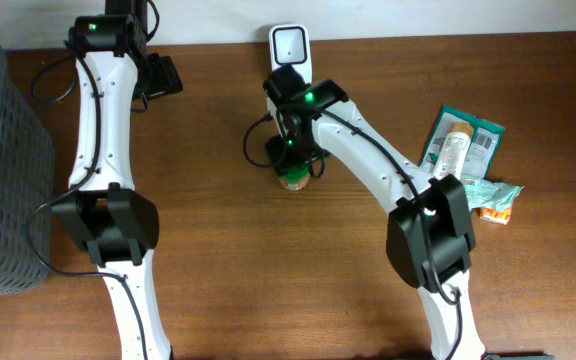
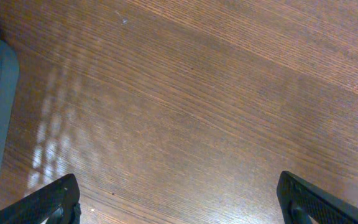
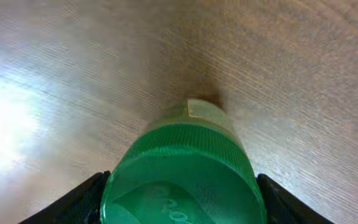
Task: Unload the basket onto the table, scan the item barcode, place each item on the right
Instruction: 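Lift the green-lidded jar and tilt it toward the scanner, then set the jar back down below the scanner with the right gripper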
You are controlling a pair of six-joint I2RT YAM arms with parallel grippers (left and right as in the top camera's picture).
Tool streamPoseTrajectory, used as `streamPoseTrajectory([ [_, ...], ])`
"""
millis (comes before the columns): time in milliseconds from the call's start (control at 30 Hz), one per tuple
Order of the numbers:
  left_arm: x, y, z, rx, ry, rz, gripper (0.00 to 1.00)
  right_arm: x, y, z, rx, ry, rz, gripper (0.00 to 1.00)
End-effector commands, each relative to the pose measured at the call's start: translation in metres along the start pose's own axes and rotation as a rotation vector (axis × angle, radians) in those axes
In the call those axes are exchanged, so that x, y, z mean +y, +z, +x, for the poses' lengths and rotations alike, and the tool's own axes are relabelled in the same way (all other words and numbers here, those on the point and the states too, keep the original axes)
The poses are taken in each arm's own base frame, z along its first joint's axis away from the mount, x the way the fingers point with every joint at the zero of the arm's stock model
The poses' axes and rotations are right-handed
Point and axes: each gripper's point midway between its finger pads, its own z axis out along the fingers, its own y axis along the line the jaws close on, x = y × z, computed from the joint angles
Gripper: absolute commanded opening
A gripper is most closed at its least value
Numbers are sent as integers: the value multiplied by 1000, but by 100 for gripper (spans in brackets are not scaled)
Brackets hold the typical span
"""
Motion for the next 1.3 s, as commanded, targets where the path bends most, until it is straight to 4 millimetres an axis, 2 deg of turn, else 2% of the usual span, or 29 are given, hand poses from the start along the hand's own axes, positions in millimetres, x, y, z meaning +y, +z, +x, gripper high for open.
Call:
streamPoseTrajectory([
  [0, 6, -3, -3, -13, -6, -16, 99, 40, -97, -22, -198, -180, -174, 65],
  [67, 6, -3, -3, -13, -6, -16, 99, 60, -132, -19, -262, -271, -333, 65],
  [100, 5, -3, -3, -13, -6, -16, 99, 68, -160, -16, -316, -320, -470, 65],
  [167, 5, -3, -3, -13, -6, -16, 99, 68, -195, -15, -388, -345, -658, 65],
  [200, 6, -3, -3, -13, -6, -16, 99, 60, -210, -16, -418, -323, -750, 65],
  [300, 5, -3, -3, -13, -6, -16, 99, 11, -254, -19, -532, -227, -959, 64],
  [333, 6, -3, -3, -13, -6, -16, 99, -2, -262, -19, -559, -207, -989, 64],
  [467, 6, -3, -3, -13, -6, -16, 99, -53, -287, -16, -656, -126, -1038, 61],
  [533, 5, -3, -3, -13, -6, -16, 99, -58, -285, -17, -657, -117, -1019, 60],
  [633, 6, -3, -3, -13, -6, -16, 99, -55, -252, -22, -581, -100, -848, 60],
  [700, 6, -3, -3, -13, -6, -16, 99, -48, -216, -24, -488, -107, -646, 60],
  [733, 6, -3, -3, -13, -6, -16, 99, -47, -190, -26, -421, -119, -466, 60],
  [800, 6, -3, -3, -13, -6, -16, 99, -41, -160, -27, -346, -165, -258, 60],
  [867, 6, -3, -3, -13, -6, -16, 99, -32, -131, -28, -279, -213, -127, 60],
  [967, 6, -3, -3, -13, -6, -16, 99, -17, -85, -27, -183, -265, -44, 60],
  [1000, 6, -3, -3, -13, -6, -16, 99, -14, -62, -28, -145, -281, -29, 60],
  [1100, 6, -3, -3, -13, -6, -16, 99, -18, -28, -30, -100, -329, -22, 60],
  [1167, 6, -3, -3, -13, -6, -16, 99, -20, -13, -30, -84, -380, -20, 60],
  [1267, 6, -3, -3, -13, -6, -16, 99, -20, -10, -29, -76, -405, -20, 65],
])
